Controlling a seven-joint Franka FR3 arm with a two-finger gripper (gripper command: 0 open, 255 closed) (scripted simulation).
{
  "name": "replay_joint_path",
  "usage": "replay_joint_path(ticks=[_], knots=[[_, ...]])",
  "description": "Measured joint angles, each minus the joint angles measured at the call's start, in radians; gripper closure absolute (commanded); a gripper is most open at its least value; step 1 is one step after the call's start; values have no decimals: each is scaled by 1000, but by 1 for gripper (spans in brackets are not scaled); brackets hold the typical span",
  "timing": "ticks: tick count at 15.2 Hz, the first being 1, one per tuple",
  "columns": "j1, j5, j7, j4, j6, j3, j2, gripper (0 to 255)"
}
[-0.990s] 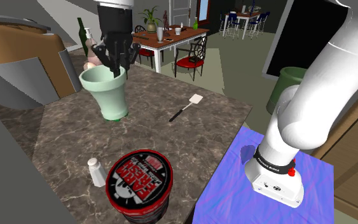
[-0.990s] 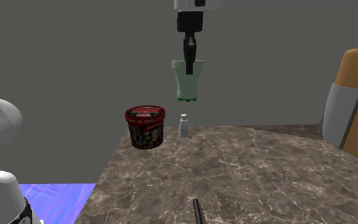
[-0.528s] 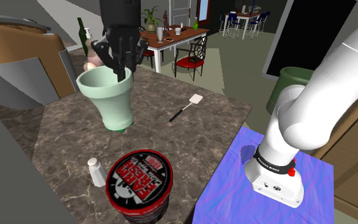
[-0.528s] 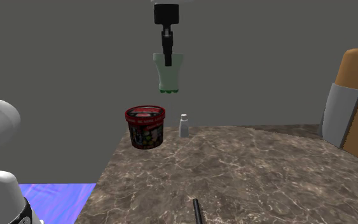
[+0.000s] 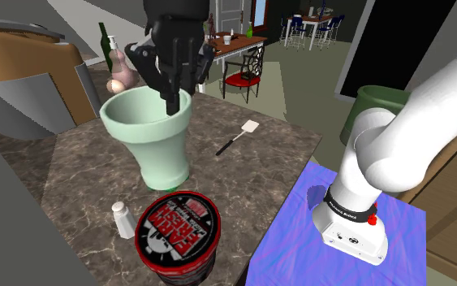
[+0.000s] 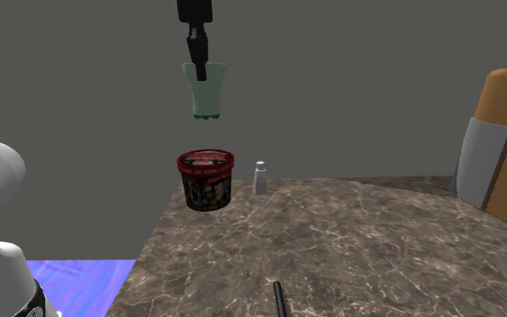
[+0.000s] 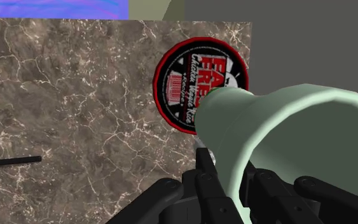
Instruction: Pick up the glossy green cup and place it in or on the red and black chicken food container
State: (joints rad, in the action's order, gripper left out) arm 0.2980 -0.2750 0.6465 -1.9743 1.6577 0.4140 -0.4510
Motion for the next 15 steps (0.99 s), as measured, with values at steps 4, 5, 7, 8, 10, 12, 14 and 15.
replay_joint_path(ticks=[4, 5, 7, 8, 10, 12, 14, 15], knots=[[12, -15, 12, -57, 35, 15, -26, 255], [13, -17, 11, -73, 46, 17, -31, 255], [15, -21, 7, -103, 73, 21, -33, 255], [16, -23, 6, -119, 86, 23, -36, 255], [19, -27, 2, -148, 111, 26, -41, 255], [20, -31, -2, -175, 136, 29, -42, 255], [23, -36, -6, -206, 162, 33, -48, 255], [24, -38, -6, -217, 173, 35, -48, 255]])
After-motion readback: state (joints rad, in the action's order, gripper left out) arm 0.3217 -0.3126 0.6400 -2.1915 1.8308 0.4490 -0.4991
